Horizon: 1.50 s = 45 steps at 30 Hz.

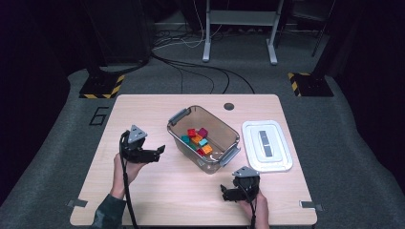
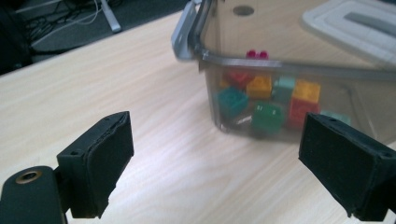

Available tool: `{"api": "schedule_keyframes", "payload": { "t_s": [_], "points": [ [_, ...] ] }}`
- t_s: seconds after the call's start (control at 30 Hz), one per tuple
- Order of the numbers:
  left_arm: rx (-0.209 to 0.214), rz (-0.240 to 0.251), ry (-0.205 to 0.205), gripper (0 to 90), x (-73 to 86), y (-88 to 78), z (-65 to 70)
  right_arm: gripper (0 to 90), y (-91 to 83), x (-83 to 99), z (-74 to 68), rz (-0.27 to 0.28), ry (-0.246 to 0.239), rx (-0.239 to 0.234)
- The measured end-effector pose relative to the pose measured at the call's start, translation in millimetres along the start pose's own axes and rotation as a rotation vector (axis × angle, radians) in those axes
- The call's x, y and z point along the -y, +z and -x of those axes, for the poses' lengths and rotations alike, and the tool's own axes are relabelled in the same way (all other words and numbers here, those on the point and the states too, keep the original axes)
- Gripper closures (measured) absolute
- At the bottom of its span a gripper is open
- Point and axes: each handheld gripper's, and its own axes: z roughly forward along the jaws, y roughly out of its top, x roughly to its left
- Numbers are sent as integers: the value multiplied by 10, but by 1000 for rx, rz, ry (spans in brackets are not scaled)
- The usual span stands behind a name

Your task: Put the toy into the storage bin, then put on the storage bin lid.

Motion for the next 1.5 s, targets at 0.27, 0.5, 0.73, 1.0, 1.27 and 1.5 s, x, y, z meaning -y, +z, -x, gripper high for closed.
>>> {"api": "schedule_keyframes", "payload": {
  "t_s": [0.27, 0.5, 0.73, 1.0, 1.27, 1.5],
  "points": [
    [9, -56, -71, 95, 408, 84, -44, 10, 0, 0, 0, 0, 0, 0],
    [22, -126, -103, 91, 757, 206, -35, 10, 0, 0, 0, 0, 0, 0],
    [36, -216, -77, 74, 980, 340, 50, 11, 0, 0, 1, 0, -1, 0],
    [11, -212, -75, 65, 1045, 391, 83, 11, 0, 0, 0, 0, 1, 0],
    [4, -171, -73, 54, 1091, 394, 92, 10, 0, 0, 0, 0, 0, 0],
    [-7, -174, -77, 49, 1086, 401, 106, 6, -1, 3, 10, 1, -5, -1]
  ]
}}
